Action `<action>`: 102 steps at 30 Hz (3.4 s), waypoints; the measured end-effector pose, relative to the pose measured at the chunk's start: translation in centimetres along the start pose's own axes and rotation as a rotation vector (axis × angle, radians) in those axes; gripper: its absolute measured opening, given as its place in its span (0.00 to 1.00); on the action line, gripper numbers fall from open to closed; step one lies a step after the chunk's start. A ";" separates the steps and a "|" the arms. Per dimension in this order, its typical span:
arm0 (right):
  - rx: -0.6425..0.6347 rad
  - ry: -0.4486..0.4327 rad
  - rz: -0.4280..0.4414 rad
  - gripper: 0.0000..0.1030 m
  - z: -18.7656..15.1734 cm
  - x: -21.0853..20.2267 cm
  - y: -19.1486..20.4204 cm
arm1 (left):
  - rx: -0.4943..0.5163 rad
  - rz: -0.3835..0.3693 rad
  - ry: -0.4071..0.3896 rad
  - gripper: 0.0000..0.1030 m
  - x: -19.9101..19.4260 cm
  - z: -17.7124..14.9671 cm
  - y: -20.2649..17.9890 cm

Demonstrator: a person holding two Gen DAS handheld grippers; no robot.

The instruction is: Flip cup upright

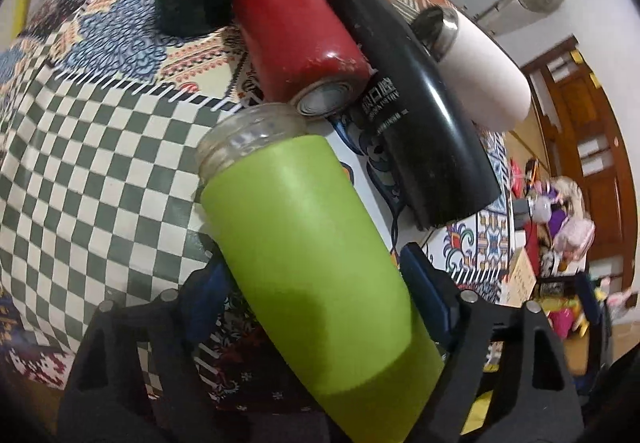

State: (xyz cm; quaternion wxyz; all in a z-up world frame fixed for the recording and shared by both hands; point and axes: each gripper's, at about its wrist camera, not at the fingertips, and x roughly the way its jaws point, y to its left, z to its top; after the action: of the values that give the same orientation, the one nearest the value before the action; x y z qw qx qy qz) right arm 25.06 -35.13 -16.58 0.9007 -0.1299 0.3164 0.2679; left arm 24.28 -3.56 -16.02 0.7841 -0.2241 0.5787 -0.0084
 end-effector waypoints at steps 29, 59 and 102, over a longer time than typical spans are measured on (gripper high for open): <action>0.030 -0.055 0.034 0.77 1.1 -0.7 1.1 | 0.381 -0.038 -0.380 0.61 -13.8 -2.7 -1.5; 0.103 -0.236 0.057 0.84 1.8 -1.0 2.1 | 0.614 0.078 -0.457 0.61 -11.0 -3.4 -4.4; 0.164 -0.562 -0.045 0.96 2.6 -14.7 8.8 | 0.499 -0.007 -1.121 1.00 -28.1 -17.2 2.2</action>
State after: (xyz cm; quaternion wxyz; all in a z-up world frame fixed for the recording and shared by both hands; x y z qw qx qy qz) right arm 11.76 -32.71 -5.74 0.9663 0.0159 0.0720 0.2467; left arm -1.20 0.20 4.66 0.9979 -0.0058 0.0579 -0.0269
